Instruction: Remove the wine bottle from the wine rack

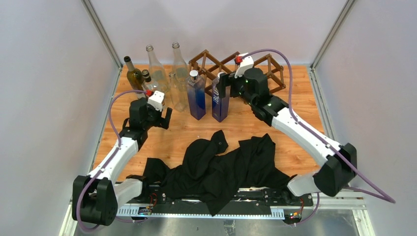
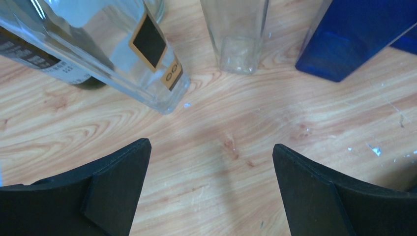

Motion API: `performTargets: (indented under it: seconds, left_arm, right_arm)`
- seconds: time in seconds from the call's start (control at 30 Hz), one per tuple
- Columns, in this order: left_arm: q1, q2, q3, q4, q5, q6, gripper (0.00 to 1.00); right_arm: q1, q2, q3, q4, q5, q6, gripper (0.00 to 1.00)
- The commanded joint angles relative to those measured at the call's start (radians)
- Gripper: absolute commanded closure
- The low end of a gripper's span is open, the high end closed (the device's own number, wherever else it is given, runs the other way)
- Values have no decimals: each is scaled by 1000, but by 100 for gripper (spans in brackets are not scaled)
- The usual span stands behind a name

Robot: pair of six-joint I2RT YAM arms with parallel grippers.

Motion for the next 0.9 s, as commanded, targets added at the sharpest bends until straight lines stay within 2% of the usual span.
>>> performTargets:
  seconds: [0.0,0.23,0.3,0.43,0.6,0.7,0.77,0.87]
  left_arm:
    - [14,6,-27,128,-4,-10,0]
    - [32,42,-106,274,23,-4,0]
    - [33,67,-132,348,32,3,0]
    - [33,113,-183,512,22,31,0]
    - [34,177,-252,734,14,-10,0]
    - [38,243,-298,850,-17,-27,0]
    - [64,245,-305,863,-8,-46,0]
    - [83,253,-389,1036,-15,-71,0]
  right_arm:
    - [-2,-143,-14,-100,54,30,5]
    - [-14,-454,-234,-219,219,141,3]
    - [-18,-528,-310,-269,340,187,2]
    - [-74,-609,-452,-344,680,281,2]
    - [-130,-665,-640,-204,1026,215,1]
    - [-212,-630,-710,-156,1043,211,2]
    - [-280,-586,-744,-133,1031,246,2]
    - [-362,-515,-833,50,1011,221,4]
